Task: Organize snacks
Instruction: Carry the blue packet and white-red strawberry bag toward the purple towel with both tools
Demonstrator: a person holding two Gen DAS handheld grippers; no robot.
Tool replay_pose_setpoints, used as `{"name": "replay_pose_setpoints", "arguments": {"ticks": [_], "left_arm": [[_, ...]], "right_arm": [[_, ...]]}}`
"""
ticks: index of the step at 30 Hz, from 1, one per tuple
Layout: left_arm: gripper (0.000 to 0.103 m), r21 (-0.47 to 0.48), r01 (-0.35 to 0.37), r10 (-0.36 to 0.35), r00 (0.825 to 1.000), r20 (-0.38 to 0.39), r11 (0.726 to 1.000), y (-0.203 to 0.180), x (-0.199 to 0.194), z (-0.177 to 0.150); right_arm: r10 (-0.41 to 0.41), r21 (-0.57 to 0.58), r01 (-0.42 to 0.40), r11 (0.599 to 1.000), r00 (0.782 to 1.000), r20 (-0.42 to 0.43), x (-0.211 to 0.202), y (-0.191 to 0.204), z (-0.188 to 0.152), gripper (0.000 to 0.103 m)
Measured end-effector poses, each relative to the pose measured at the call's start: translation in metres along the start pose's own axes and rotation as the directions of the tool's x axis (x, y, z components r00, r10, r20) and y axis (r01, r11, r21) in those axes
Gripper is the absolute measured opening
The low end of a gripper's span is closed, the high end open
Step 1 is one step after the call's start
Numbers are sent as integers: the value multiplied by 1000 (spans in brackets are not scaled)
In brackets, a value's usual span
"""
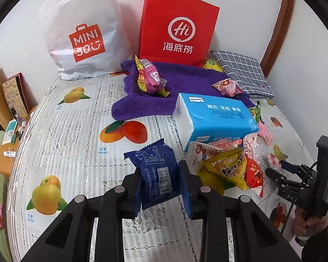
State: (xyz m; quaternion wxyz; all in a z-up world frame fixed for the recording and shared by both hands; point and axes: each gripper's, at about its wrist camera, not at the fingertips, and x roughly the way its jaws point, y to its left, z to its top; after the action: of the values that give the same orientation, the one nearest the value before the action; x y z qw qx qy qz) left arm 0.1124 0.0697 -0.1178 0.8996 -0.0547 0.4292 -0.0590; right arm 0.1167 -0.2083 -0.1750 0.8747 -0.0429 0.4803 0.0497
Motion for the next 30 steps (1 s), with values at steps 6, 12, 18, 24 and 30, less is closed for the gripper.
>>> {"name": "replay_pose_setpoints", "arguments": {"ticks": [6,12,18,24,30], "left_arm": [[28,-7,20,-19,1000,8,1000,2,2,5],[28,-7,45,-45,999,16,999,1,4,9],[28,2,60,-60,998,29,998,-1,3,17],[28,9,64,-65,997,41,998,-2,2,26],[28,20,59,-60,997,51,998,-2,1,38]], "right_arm": [[13,41,-13,999,1000,-11,5,-7,4,62],[23,27,-23,999,1000,-13,3,-5,5,54],[43,43,-43,998,999,2,-8,-3,7,53],[60,60,-63,996,997,49,-29,-1,20,53],[70,85,-80,993,990,122,-54,-1,46,53]]}}
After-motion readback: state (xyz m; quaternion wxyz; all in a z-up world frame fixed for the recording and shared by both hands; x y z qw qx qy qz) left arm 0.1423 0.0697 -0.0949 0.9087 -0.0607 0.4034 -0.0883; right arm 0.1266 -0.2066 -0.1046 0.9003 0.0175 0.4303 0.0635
